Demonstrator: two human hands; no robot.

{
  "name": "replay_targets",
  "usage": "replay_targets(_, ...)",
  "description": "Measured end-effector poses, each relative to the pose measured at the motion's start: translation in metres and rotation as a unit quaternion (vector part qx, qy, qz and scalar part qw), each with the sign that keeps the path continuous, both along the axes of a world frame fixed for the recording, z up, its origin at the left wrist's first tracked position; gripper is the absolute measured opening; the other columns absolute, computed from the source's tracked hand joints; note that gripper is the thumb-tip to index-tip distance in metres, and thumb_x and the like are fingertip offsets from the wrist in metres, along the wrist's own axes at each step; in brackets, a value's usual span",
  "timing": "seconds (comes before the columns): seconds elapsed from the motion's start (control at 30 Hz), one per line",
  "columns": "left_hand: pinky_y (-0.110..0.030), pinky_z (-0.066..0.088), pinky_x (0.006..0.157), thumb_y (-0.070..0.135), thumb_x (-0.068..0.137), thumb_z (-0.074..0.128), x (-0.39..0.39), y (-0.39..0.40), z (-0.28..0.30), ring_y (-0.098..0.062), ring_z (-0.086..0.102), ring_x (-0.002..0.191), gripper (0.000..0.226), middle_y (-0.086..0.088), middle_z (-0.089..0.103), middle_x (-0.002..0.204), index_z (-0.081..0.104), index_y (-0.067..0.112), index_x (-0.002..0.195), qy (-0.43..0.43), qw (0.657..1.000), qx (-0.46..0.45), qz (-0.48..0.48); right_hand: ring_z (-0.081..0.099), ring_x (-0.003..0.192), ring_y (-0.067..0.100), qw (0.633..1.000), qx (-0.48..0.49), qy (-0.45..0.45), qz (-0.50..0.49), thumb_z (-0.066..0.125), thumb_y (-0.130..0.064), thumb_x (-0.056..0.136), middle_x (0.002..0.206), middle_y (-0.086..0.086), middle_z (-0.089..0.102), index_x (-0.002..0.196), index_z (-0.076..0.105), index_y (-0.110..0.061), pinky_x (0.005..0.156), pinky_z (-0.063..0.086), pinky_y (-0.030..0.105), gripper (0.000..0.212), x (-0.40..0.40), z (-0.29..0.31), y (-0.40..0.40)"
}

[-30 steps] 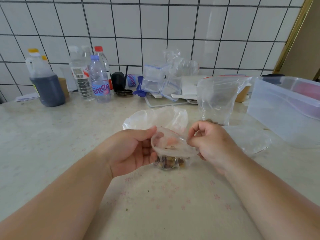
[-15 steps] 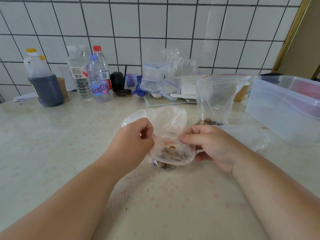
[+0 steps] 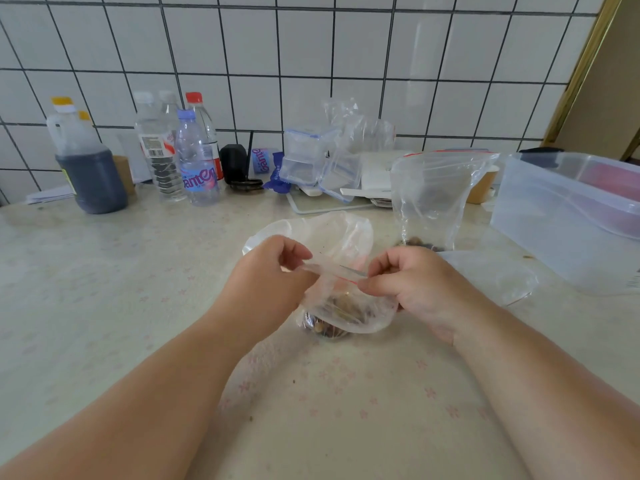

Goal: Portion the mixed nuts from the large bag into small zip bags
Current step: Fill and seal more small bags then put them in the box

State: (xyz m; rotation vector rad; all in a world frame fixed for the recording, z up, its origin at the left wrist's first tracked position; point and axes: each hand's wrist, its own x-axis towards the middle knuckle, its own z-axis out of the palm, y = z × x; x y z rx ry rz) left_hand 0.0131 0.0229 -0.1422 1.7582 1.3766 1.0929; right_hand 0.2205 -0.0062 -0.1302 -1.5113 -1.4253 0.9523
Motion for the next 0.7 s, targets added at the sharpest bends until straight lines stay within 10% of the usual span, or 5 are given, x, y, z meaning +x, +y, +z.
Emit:
replay_targets(0.23,-0.026,0.057,0.056,0.023,0.077,0.08,-0.004,-0.004,0.012,-0.023,0.071,0.065,0.014,-0.018,0.076,0.083,0.08,0.012,0.07,-0.237,0.931,-0.222,-0.164,0.06,0.044,0.009,0.967,0.099,-0.201,-0.124,0.067,-0.047,0.082,0.052,-0.013,0.062,0.069,0.052,-0.026,0.05,0.041,0.026,0.029,-0.007,-0.003,0.0)
replay_targets(0.5,-0.028,0.062,0.067,0.025,0.061,0.09,-0.006,-0.001,0.008,-0.028,0.075,0.077,0.021,-0.018,0.078,0.088,0.073,0.015,0.07,-0.228,0.94,-0.181,-0.178,0.064,0.047,0.019,0.993,-0.05,0.075,-0.078,0.058,-0.045,0.095,0.058,0.003,0.066,0.06,0.067,-0.015,0.044,0.051,0.028,0.047,-0.007,0.003,-0.003)
replay_targets(0.7,-0.024,0.058,0.057,0.012,0.095,0.065,-0.003,-0.002,0.003,-0.028,0.076,0.062,0.019,-0.008,0.078,0.074,0.054,0.009,0.08,-0.082,0.991,-0.087,-0.056,0.066,0.062,0.023,0.961,-0.127,0.221,0.109,0.072,-0.035,0.082,0.083,0.012,0.073,0.083,0.074,-0.012,0.055,0.052,0.029,0.024,0.004,0.012,-0.006)
